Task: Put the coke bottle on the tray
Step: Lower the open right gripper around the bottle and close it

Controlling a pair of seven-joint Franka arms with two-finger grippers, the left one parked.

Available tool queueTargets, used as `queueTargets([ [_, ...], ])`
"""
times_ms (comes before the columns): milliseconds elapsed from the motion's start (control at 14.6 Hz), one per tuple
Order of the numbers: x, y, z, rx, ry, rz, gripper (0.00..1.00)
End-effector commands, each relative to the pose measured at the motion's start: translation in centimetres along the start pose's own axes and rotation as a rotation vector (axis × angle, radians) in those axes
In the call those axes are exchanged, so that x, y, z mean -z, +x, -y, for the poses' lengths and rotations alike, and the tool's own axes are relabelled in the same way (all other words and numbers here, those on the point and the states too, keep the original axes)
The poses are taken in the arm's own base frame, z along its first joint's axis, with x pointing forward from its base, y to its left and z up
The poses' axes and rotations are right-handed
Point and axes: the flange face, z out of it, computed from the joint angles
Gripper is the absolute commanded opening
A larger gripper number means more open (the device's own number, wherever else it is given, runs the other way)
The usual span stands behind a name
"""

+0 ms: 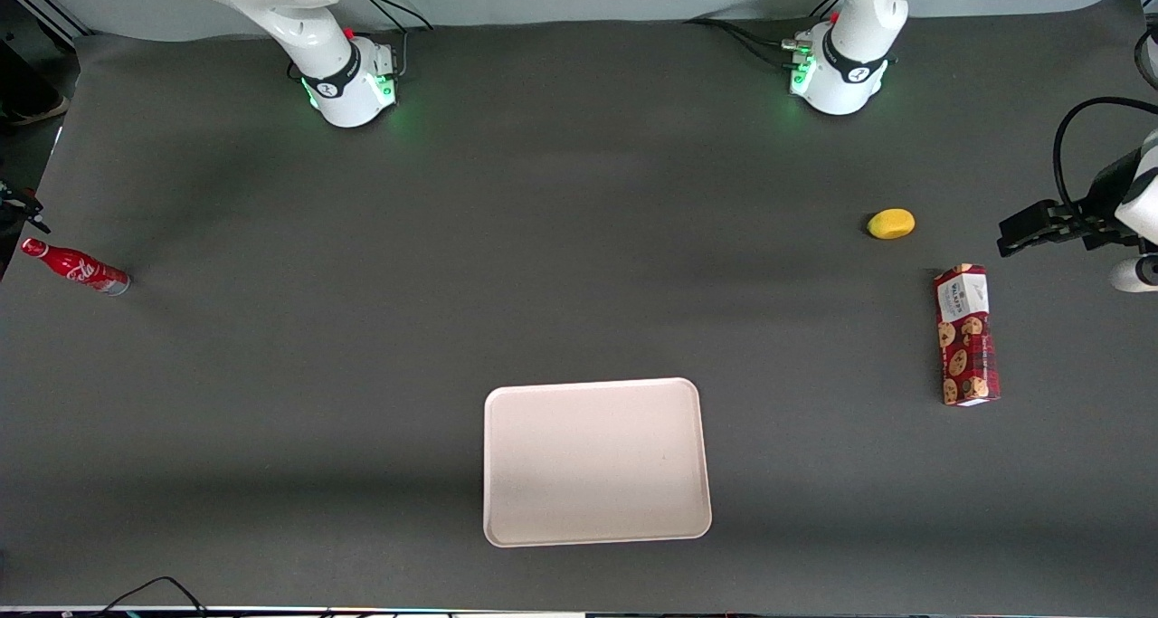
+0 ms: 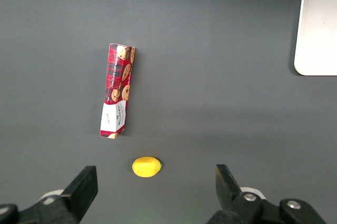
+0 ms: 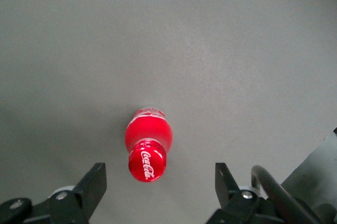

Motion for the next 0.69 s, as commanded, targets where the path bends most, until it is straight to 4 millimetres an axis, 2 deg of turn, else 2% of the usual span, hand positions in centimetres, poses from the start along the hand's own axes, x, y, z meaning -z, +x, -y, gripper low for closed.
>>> queueTargets([
  [0,-0.4,0.5,-0.3,0.003,0.01,-0.046,0.92],
  [344,-1.3,1.5,-0.2,-0.006,0.022,-0.064,0.9],
  [550,-1.3,1.4,-0.3,0.001,0.02,-0.064,0.78],
  [618,-1.2,1.4,-0.3,0.001,0.02,-0.064,0.76],
])
